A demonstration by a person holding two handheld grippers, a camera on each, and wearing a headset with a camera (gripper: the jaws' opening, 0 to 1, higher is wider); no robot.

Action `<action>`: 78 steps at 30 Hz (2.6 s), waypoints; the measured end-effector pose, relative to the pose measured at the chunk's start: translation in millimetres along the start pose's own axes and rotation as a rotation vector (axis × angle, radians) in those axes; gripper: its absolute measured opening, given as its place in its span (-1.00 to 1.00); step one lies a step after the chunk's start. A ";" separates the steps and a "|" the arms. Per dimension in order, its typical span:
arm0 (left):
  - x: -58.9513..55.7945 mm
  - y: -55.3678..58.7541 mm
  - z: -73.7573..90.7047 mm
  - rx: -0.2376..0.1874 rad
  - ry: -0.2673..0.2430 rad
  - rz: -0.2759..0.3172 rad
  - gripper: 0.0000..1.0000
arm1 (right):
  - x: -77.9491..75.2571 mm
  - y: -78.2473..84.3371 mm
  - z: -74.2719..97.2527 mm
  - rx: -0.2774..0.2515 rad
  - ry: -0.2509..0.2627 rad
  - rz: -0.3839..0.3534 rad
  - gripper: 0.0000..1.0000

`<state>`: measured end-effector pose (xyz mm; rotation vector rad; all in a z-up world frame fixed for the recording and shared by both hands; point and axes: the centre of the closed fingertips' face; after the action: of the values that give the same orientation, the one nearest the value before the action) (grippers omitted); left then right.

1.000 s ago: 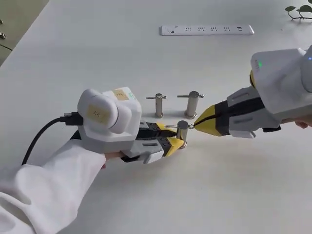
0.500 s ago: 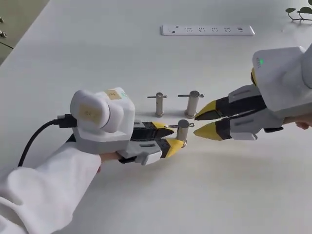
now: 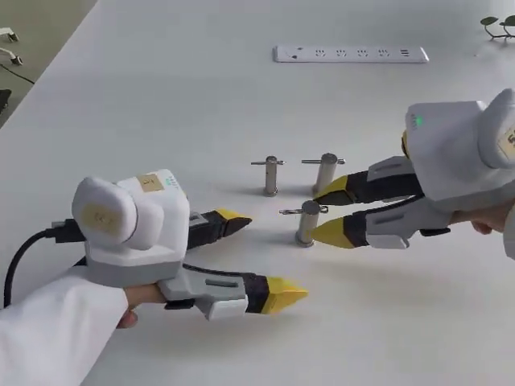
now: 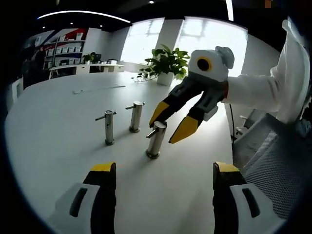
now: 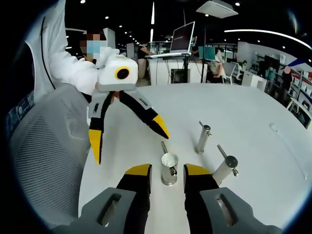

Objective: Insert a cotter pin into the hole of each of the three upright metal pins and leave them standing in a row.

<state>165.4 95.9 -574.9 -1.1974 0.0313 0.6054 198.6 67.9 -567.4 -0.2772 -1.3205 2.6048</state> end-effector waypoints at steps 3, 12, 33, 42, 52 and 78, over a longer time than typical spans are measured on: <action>-7.2 1.3 3.5 0.009 0.023 -0.004 0.89 | -0.3 1.3 -4.1 -0.005 0.001 -0.018 -0.57; -22.7 -10.9 13.6 -0.034 0.067 0.007 0.99 | -1.7 5.6 -10.0 -0.004 0.004 -0.019 -0.68; -15.7 -5.3 27.1 -0.007 -0.008 0.015 0.97 | -7.7 8.1 -4.0 -0.069 0.015 0.005 -0.85; -15.7 -7.3 26.3 -0.006 -0.005 0.015 0.98 | -44.4 21.3 27.5 -0.048 0.071 -0.022 -0.85; -17.6 -0.1 27.8 0.014 0.004 0.040 0.98 | -84.8 45.2 50.2 -0.005 0.121 -0.064 -0.85; -23.5 6.5 28.0 0.037 -0.001 0.065 0.93 | -105.0 53.3 50.6 -0.046 0.139 -0.124 -0.83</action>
<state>134.6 112.0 -561.9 -1.1632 0.0804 0.6596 281.0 -30.0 -573.5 -0.3644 -1.3084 2.4094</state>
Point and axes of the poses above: the centre of the closed fingertips' face, and the gripper's own axes: z roughly backward along the fingers, x roughly to its left, y roughly out of its underside, and after that the axes turned 8 degrees about y, right-handed
